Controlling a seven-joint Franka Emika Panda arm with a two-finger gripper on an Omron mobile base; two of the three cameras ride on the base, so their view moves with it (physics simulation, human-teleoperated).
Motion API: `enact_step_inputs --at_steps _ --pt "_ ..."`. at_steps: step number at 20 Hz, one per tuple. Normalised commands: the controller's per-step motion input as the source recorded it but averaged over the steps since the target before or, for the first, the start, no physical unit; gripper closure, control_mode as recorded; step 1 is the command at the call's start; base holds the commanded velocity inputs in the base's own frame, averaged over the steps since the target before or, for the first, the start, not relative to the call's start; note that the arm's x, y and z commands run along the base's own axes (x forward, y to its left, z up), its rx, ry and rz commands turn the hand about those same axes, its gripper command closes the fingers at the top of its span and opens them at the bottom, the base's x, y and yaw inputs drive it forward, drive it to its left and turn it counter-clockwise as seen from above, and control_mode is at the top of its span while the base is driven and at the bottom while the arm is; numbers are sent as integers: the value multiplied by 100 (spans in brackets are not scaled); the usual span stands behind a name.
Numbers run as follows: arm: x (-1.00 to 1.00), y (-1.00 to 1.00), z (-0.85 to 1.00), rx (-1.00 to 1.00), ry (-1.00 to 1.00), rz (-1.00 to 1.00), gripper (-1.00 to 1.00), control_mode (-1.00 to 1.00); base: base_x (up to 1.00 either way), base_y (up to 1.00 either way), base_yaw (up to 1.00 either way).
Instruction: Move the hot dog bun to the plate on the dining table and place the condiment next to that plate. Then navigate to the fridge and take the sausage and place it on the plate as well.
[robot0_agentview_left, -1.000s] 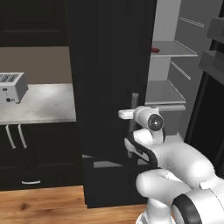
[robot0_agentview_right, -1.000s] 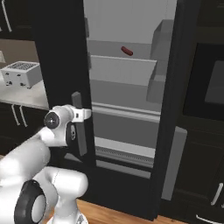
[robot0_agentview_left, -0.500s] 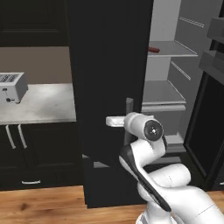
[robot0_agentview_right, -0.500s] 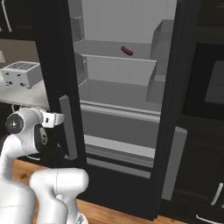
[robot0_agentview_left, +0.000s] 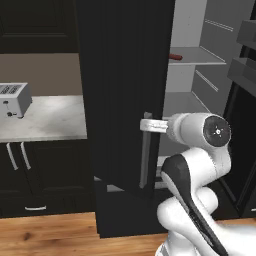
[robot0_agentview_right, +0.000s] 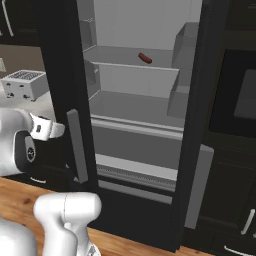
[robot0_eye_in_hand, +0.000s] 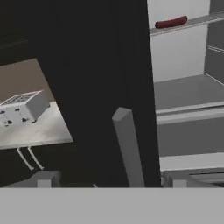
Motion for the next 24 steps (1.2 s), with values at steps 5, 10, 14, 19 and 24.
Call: enact_step_inputs --at_steps 5,10,14,19,24 --pt "-2 -100 68 2 1 -6 -100 -100 0 0 0" --pt "76 -99 -1 1 0 -6 -100 -100 0 0 0" --pt "78 -91 -38 5 0 0 -100 -100 0 0 0" --pt "82 -32 -64 7 0 0 -100 -100 0 0 0" --pt "97 0 -49 5 1 0 -100 -100 0 0 0"
